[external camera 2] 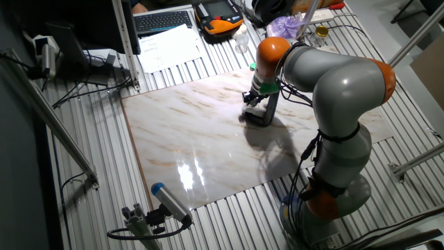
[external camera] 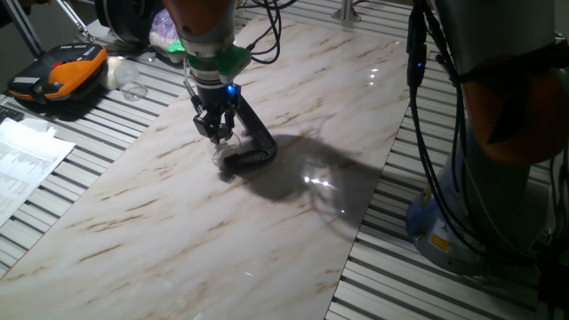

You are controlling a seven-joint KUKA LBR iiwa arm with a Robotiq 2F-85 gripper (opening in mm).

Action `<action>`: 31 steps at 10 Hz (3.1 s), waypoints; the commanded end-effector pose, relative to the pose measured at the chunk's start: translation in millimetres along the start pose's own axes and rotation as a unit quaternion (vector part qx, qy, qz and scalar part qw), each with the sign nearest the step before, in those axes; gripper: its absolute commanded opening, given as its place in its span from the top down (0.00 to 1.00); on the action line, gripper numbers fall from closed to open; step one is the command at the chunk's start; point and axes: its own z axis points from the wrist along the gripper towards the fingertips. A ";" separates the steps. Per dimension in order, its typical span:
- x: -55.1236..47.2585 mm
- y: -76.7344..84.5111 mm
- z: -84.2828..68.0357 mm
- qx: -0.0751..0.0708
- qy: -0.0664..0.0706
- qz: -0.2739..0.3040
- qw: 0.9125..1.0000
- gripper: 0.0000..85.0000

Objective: Screw the lid onto the jar

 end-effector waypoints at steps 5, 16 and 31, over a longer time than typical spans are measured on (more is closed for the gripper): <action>-0.3 2.9 -0.8 0.001 -0.007 -0.010 1.000 1.00; -1.5 0.9 0.9 0.009 -0.010 -0.026 1.000 1.00; -1.5 -6.0 -8.8 0.007 -0.022 0.006 1.000 0.20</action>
